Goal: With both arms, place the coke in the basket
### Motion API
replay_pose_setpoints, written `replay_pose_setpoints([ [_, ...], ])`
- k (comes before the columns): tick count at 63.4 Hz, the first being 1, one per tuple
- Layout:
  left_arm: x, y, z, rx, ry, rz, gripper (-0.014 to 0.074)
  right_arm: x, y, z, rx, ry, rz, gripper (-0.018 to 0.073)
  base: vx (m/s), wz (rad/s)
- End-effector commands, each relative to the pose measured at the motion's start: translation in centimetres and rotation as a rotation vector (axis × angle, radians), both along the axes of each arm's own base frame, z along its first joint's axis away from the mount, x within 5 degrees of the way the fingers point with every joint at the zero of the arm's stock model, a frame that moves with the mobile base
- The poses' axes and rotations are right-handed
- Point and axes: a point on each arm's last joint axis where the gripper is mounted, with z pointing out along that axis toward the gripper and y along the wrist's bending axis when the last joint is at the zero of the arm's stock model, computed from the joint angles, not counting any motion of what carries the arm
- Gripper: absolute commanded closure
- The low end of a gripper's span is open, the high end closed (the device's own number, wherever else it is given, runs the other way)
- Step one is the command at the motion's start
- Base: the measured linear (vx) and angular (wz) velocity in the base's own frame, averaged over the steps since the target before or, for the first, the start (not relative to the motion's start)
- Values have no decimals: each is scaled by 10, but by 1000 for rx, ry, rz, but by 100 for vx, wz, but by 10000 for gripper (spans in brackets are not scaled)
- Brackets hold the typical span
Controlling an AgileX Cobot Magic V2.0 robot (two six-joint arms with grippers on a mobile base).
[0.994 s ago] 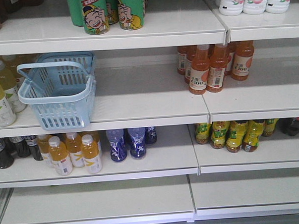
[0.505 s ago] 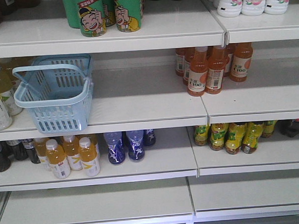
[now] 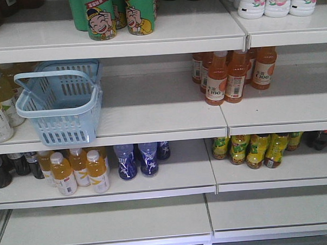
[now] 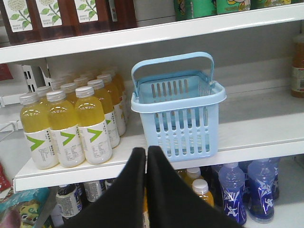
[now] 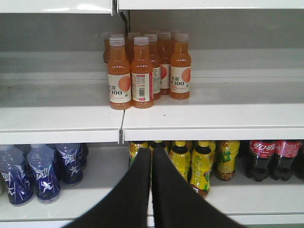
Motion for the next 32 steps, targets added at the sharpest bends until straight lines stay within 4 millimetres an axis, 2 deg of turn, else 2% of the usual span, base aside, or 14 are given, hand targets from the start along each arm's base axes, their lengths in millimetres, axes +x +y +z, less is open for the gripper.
replay_pose_setpoints([
  [1,-2,-1,6,1,-85,-17,603,0,-1,2,-9,-72,-11,564,0,0],
  [32,-2,-1,6,1,-85,-17,603,0,-1,2,-9,-72,-11,564,0,0],
])
